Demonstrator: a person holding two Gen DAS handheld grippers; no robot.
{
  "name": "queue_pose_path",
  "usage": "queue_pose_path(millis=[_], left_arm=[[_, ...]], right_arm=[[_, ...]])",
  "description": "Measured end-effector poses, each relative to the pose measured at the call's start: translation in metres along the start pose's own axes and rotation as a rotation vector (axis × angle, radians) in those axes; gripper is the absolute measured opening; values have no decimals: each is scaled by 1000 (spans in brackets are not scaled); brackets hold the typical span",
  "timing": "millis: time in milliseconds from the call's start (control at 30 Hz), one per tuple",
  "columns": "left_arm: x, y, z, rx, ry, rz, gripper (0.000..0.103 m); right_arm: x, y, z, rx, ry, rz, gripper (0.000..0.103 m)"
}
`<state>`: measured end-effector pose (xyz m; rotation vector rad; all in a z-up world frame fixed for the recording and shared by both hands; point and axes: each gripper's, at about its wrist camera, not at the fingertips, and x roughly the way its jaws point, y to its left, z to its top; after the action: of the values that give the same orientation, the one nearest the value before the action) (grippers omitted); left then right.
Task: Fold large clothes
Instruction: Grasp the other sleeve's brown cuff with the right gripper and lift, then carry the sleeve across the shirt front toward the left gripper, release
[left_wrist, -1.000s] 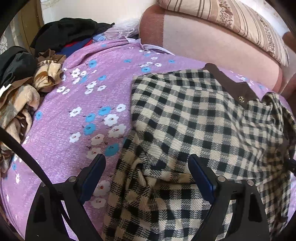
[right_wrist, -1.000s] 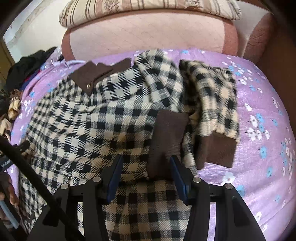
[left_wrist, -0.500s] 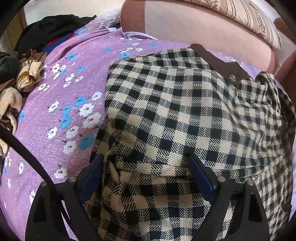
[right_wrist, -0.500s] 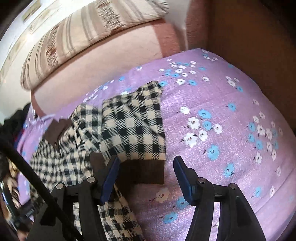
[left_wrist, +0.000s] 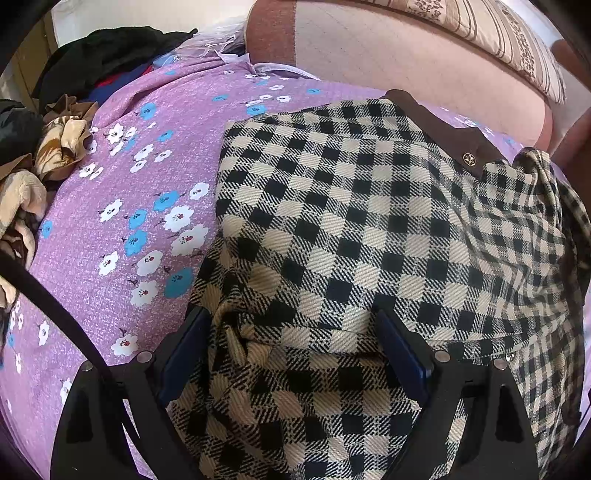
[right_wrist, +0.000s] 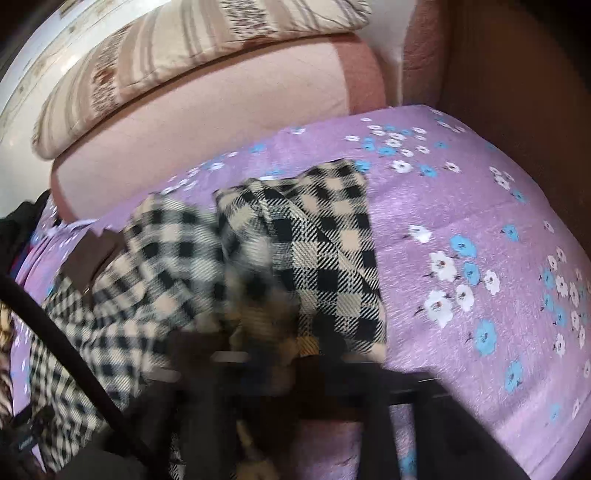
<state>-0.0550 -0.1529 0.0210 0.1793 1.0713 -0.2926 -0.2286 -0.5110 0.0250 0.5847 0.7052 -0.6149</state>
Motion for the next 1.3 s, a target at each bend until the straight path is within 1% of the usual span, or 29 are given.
queue_pose_path(millis=[33, 100, 133, 167, 300, 367, 500, 633, 667, 733, 767, 867, 933, 1000, 1100, 1133, 1200, 1267, 1300], left_arm=[[0, 0, 0, -4, 0, 0, 90], [0, 3, 2, -18, 2, -3, 90], [1, 4, 3, -23, 3, -4, 90], [1, 5, 3, -31, 4, -6, 90], [-3, 6, 4, -46, -3, -13, 90], [-7, 7, 5, -53, -18, -14, 90], [-18, 13, 7, -83, -47, -28, 90], [-24, 21, 9, -122, -56, -40, 90], [-24, 24, 9, -134, -54, -44, 90], [-24, 27, 10, -150, -49, -50, 90], [-24, 28, 11, -158, -47, -56, 90], [-25, 28, 11, -163, -51, -60, 90], [-26, 26, 10, -158, -54, -57, 90], [-27, 24, 9, -154, -56, -56, 90], [-28, 24, 9, -154, -59, -59, 90], [-29, 24, 8, -156, -60, -60, 90], [-29, 26, 9, -165, -61, -66, 90], [-29, 30, 11, -180, -59, -76, 90], [-28, 32, 11, -186, -58, -81, 90]], right_arm=[[-3, -5, 2, 18, -9, -4, 6], [-21, -9, 9, 12, -60, -7, 6], [-38, -10, 12, -15, -114, -37, 6], [-49, -11, 14, -26, -150, -56, 6], [-94, -15, 19, -47, -260, -77, 6], [-109, -12, 18, -85, -284, -89, 6], [-121, -2, 14, -177, -292, -124, 6], [-136, 13, 9, -332, -342, -234, 6], [-141, 18, 6, -392, -370, -280, 6], [-151, 24, 4, -462, -417, -343, 6], [-159, 28, 3, -508, -455, -380, 6], [-181, 46, 0, -627, -546, -434, 6], [-196, 62, -5, -704, -587, -427, 6], [-210, 84, -12, -779, -619, -389, 6], [-223, 123, -30, -898, -654, -282, 6], [-224, 138, -37, -937, -654, -239, 6], [-217, 165, -52, -999, -625, -138, 6], [-203, 193, -72, -1044, -574, -24, 6], [-193, 203, -82, -1058, -549, 19, 6]])
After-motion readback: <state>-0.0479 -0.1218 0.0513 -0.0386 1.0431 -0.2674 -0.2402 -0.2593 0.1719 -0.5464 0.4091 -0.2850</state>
